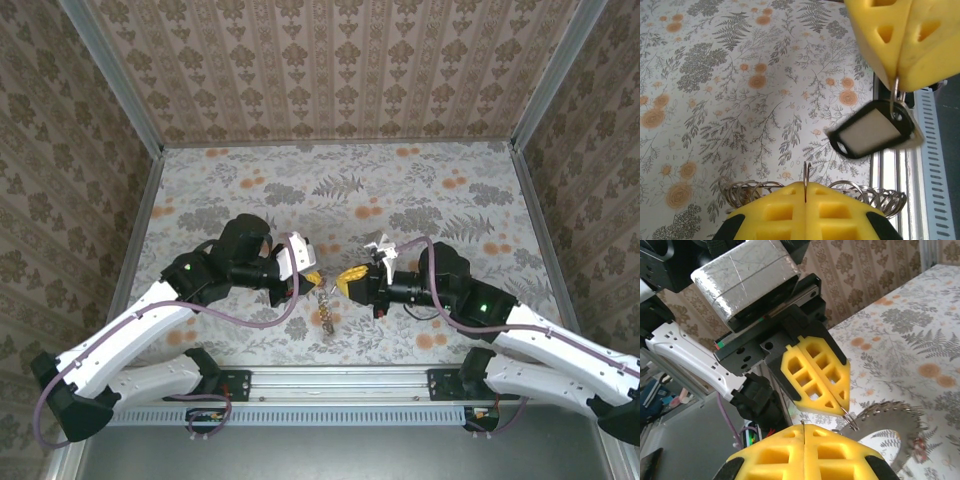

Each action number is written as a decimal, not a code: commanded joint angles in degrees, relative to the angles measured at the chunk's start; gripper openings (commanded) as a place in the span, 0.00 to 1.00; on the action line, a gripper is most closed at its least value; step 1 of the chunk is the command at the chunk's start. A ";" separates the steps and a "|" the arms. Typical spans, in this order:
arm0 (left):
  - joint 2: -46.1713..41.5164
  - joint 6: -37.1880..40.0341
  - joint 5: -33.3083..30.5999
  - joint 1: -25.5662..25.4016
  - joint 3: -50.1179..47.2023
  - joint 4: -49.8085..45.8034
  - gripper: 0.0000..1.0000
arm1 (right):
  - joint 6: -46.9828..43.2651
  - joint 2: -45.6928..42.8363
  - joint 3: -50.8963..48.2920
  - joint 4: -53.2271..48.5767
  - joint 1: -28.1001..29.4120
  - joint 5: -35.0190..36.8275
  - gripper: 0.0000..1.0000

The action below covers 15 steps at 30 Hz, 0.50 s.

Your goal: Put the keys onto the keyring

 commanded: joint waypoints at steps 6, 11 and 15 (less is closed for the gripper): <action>-0.94 2.44 -0.14 -0.42 1.71 2.62 0.00 | 0.99 3.68 0.45 0.51 -0.32 -2.00 0.00; -0.85 2.80 0.37 -0.37 1.31 2.53 0.00 | 0.02 3.98 0.73 -1.17 -0.24 -0.92 0.00; -0.85 2.87 1.02 -0.36 1.20 2.38 0.00 | -3.09 1.40 0.14 -4.35 -0.03 4.01 0.00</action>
